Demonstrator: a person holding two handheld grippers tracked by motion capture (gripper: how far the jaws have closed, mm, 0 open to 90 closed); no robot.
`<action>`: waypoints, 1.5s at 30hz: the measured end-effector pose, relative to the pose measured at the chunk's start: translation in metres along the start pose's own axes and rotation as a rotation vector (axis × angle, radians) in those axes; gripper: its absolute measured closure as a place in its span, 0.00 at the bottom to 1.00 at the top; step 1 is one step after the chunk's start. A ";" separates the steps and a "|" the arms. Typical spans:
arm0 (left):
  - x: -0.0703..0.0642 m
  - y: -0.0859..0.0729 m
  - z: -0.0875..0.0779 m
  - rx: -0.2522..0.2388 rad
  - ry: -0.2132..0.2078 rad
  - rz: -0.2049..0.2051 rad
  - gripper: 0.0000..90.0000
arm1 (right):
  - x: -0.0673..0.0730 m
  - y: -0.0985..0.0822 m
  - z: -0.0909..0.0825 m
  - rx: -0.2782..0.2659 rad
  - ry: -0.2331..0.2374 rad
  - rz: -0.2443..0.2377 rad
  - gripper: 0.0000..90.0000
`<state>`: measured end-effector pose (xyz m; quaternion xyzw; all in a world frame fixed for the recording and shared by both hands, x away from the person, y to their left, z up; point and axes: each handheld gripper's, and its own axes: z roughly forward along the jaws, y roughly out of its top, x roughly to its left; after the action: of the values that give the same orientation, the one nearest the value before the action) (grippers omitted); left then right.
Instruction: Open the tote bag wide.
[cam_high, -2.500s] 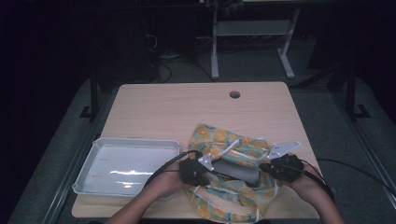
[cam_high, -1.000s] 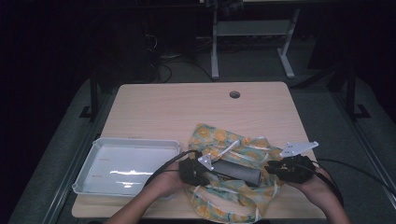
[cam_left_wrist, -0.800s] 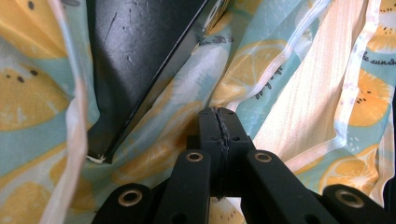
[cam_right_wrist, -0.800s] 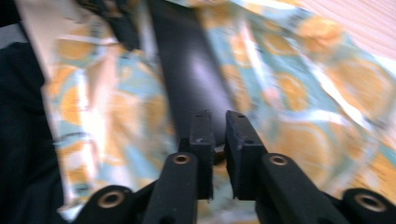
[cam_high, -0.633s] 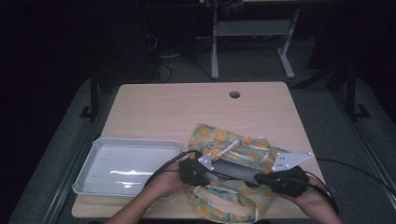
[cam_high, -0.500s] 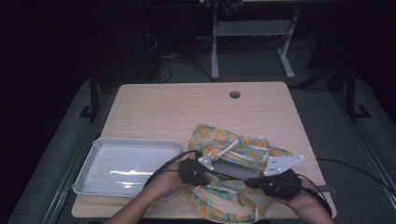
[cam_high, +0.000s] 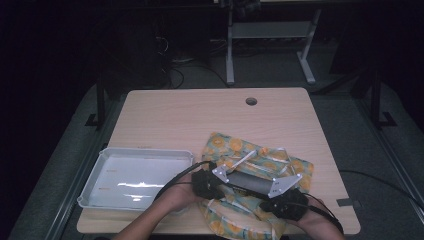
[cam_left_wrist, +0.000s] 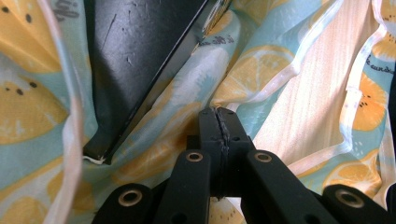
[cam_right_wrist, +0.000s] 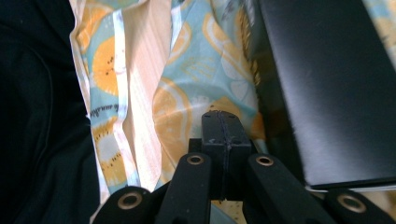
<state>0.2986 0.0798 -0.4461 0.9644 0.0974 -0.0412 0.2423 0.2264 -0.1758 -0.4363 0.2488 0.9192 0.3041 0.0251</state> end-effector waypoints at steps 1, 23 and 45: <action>0.000 0.000 0.000 0.000 0.001 0.000 1.00 | 0.000 -0.001 0.002 0.004 0.003 -0.002 0.99; -0.002 0.003 -0.029 -0.069 -0.058 -0.021 0.91 | 0.000 -0.005 0.016 0.071 -0.007 -0.086 0.99; 0.036 0.026 -0.067 -0.144 0.131 -0.097 0.54 | 0.001 -0.004 0.016 0.070 -0.003 -0.085 0.99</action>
<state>0.3414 0.0949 -0.3795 0.9393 0.1624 0.0175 0.3018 0.2273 -0.1696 -0.4522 0.2105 0.9390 0.2701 0.0306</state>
